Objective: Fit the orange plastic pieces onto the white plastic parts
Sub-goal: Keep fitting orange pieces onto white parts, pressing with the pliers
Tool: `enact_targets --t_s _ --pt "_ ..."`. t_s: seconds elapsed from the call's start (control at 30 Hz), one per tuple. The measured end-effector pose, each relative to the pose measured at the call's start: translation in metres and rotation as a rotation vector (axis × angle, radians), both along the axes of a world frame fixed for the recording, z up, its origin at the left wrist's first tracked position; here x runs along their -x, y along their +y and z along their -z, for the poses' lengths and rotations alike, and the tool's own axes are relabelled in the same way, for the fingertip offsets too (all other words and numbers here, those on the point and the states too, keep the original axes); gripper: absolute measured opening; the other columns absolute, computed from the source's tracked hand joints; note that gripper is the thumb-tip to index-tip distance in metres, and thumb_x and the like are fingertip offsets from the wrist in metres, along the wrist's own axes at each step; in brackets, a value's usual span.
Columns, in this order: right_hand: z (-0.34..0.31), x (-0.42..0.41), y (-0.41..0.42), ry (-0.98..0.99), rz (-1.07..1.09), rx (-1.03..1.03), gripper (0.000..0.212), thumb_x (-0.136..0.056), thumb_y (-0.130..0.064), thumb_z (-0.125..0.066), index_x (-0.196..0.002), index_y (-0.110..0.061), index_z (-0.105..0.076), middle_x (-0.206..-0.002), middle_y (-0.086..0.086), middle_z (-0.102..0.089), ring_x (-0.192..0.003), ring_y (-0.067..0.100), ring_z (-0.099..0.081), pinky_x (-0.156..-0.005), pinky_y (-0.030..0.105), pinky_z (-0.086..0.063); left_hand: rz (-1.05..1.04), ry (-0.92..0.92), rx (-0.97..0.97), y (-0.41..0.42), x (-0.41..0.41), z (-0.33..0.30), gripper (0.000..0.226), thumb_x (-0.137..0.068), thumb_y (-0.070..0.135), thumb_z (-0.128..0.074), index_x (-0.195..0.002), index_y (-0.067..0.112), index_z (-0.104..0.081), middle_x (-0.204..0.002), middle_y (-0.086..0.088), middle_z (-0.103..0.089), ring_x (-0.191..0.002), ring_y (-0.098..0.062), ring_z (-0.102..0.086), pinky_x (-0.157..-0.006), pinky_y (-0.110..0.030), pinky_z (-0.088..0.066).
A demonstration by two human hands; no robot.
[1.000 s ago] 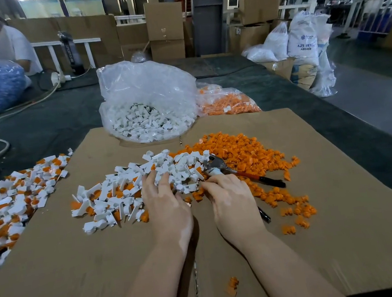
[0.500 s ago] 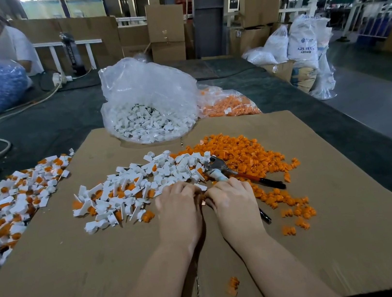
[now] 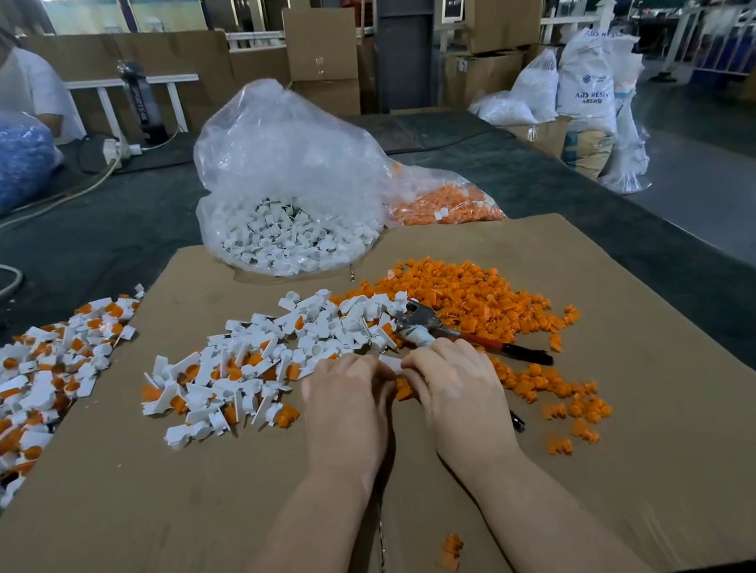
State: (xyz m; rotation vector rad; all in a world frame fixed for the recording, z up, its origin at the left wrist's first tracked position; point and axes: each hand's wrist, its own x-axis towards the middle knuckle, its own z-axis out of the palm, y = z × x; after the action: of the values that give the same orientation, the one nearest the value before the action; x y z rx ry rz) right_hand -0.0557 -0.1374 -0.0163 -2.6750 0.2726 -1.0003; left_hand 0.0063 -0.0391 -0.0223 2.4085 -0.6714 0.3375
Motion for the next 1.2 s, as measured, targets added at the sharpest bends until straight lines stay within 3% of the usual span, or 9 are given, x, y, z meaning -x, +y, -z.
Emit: enact_targets --t_s 0.2,0.63,0.7,0.8,0.87,1.03,1.2 --pt "-0.0021 0.0031 0.0057 -0.015 -0.126 -0.055 0.008 -0.085 -0.009 -0.054 -0.077 -0.007 -0.057 -0.065 0.003 -0.058 -0.059 0.023 -0.053 -0.051 0.03 -0.042 -0.024 0.005 0.073 0.0003 -0.0004 0.0018 0.006 -0.089 0.027 -0.058 -0.085 0.025 -0.062 -0.089 0.009 -0.064 -0.086 -0.012 -0.042 -0.077 -0.023 -0.021" --pt "0.0013 -0.0003 0.0035 0.01 -0.074 -0.013 0.015 -0.08 -0.001 -0.065 -0.072 -0.008 -0.054 -0.059 0.002 -0.056 -0.054 0.021 -0.052 -0.044 0.029 -0.039 -0.026 -0.021 0.08 0.0001 0.0005 0.0042 0.01 -0.091 0.031 -0.056 -0.089 0.025 -0.063 -0.087 0.008 -0.065 -0.09 -0.014 -0.049 -0.078 -0.024 -0.02" --pt "0.0017 -0.0003 0.0032 -0.001 -0.075 -0.014 0.014 -0.08 -0.002 -0.065 -0.072 -0.008 -0.055 -0.06 0.003 -0.057 -0.055 0.022 -0.052 -0.044 0.029 -0.04 -0.03 -0.01 0.13 0.0001 0.0006 0.0042 0.009 -0.09 0.029 -0.057 -0.097 0.026 -0.061 -0.09 0.008 -0.065 -0.092 -0.015 -0.05 -0.082 -0.025 -0.023" --pt "0.0022 -0.0001 0.0026 0.0 -0.07 -0.011 0.014 -0.079 -0.001 -0.067 -0.073 -0.008 -0.056 -0.064 0.004 -0.059 -0.059 0.022 -0.055 -0.047 0.03 -0.043 -0.032 -0.006 0.114 0.0008 0.0006 0.0047 0.029 -0.092 0.029 -0.055 -0.121 0.028 -0.057 -0.101 0.009 -0.066 -0.101 -0.015 -0.049 -0.09 -0.027 -0.024" --pt "0.0025 -0.0001 0.002 -0.003 -0.068 -0.009 0.015 -0.079 -0.001 -0.068 -0.073 -0.007 -0.056 -0.065 0.004 -0.059 -0.06 0.023 -0.055 -0.048 0.029 -0.043 -0.024 -0.004 0.073 0.0011 0.0003 0.0045 0.033 -0.093 0.029 -0.053 -0.126 0.03 -0.055 -0.106 0.007 -0.066 -0.105 -0.015 -0.049 -0.091 -0.027 -0.023" --pt "0.0031 -0.0005 0.0019 -0.017 -0.064 -0.013 0.013 -0.08 -0.002 -0.066 -0.073 -0.005 -0.056 -0.067 0.005 -0.059 -0.063 0.024 -0.055 -0.051 0.03 -0.042 0.014 -0.046 0.055 0.0011 0.0019 0.0025 0.012 -0.09 0.029 -0.056 -0.096 0.026 -0.067 -0.096 0.007 -0.066 -0.096 -0.017 -0.05 -0.082 -0.026 -0.024" --pt "0.0029 -0.0003 0.0006 -0.042 -0.063 -0.028 0.009 -0.081 -0.001 -0.062 -0.075 -0.004 -0.057 -0.07 0.007 -0.059 -0.067 0.026 -0.055 -0.06 0.024 -0.037 -0.015 -0.077 0.1 0.001 0.0035 0.0019 0.012 -0.085 0.024 -0.065 -0.089 0.013 -0.068 -0.094 0.0 -0.054 -0.094 -0.018 -0.042 -0.078 -0.023 -0.029"
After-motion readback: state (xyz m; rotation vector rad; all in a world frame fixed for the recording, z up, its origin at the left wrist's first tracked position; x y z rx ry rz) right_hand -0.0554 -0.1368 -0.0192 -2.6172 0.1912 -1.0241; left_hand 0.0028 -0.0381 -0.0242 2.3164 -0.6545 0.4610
